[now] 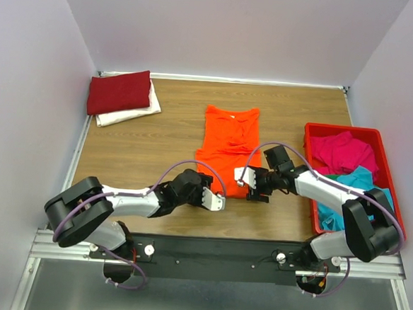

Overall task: Fold and stack the t-shirts
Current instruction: Fold the tshirt

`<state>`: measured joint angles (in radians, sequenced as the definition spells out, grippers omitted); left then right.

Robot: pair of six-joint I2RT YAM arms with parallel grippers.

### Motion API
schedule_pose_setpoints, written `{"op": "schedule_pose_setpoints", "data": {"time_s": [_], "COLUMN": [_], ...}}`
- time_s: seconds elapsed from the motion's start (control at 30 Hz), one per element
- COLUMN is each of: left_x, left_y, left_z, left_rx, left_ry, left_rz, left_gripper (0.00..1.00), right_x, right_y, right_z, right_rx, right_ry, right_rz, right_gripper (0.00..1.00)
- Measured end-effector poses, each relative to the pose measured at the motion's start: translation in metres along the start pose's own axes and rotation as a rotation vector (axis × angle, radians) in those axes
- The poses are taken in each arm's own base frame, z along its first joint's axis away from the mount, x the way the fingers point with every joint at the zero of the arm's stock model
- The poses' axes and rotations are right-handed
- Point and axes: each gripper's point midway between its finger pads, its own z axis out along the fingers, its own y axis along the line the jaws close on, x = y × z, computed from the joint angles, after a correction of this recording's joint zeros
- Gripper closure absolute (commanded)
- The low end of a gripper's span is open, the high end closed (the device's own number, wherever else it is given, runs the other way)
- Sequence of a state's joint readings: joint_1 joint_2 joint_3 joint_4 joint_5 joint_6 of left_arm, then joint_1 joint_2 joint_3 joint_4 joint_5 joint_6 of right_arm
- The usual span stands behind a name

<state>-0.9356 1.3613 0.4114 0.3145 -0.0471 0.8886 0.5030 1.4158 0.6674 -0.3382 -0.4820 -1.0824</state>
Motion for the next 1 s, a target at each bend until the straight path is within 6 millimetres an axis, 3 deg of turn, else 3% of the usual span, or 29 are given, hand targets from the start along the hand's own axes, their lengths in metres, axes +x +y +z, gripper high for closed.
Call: {"op": "schedule_pose_setpoints", "data": {"time_s": [0.17,0.2,0.3,0.33,0.4,0.47,0.6,0.77,0.9,1.0], "left_x": [-0.005,-0.006,-0.008,-0.008,-0.009,-0.010,-0.012,-0.015,-0.028,-0.039], "left_y": [0.001,0.000,-0.002,-0.004,-0.009,-0.012,-0.013,-0.009,0.015,0.036], "left_z": [0.007,0.007,0.007,0.007,0.007,0.008,0.010,0.005,-0.012,-0.023], "left_rx": [0.019,0.022,0.036,0.045,0.066,0.083,0.103,0.102,0.043,-0.009], "left_ry": [-0.017,-0.022,-0.036,-0.039,-0.046,-0.049,-0.053,-0.065,-0.115,-0.154], "left_rz": [-0.001,-0.001,0.000,-0.002,0.000,-0.004,-0.014,-0.020,-0.031,-0.032], "left_gripper": [0.28,0.29,0.40,0.46,0.81,1.00,1.00,1.00,1.00,1.00], "right_x": [0.002,0.003,0.004,0.005,0.006,0.007,0.009,0.009,0.003,-0.011], "right_y": [-0.005,-0.006,-0.007,-0.008,-0.009,-0.009,-0.008,0.001,0.007,0.000], "right_z": [0.001,0.001,0.001,0.002,0.003,0.003,0.003,-0.003,-0.014,-0.030], "right_rx": [0.029,0.032,0.040,0.043,0.047,0.049,0.046,-0.006,-0.032,0.001], "right_ry": [0.011,0.013,0.021,0.025,0.028,0.033,0.040,0.069,0.075,0.052], "right_rz": [0.000,0.000,0.003,0.005,0.016,0.023,0.038,0.081,0.128,0.149], "right_gripper": [0.38,0.43,0.58,0.62,0.71,0.79,0.99,0.99,1.00,1.00]}}
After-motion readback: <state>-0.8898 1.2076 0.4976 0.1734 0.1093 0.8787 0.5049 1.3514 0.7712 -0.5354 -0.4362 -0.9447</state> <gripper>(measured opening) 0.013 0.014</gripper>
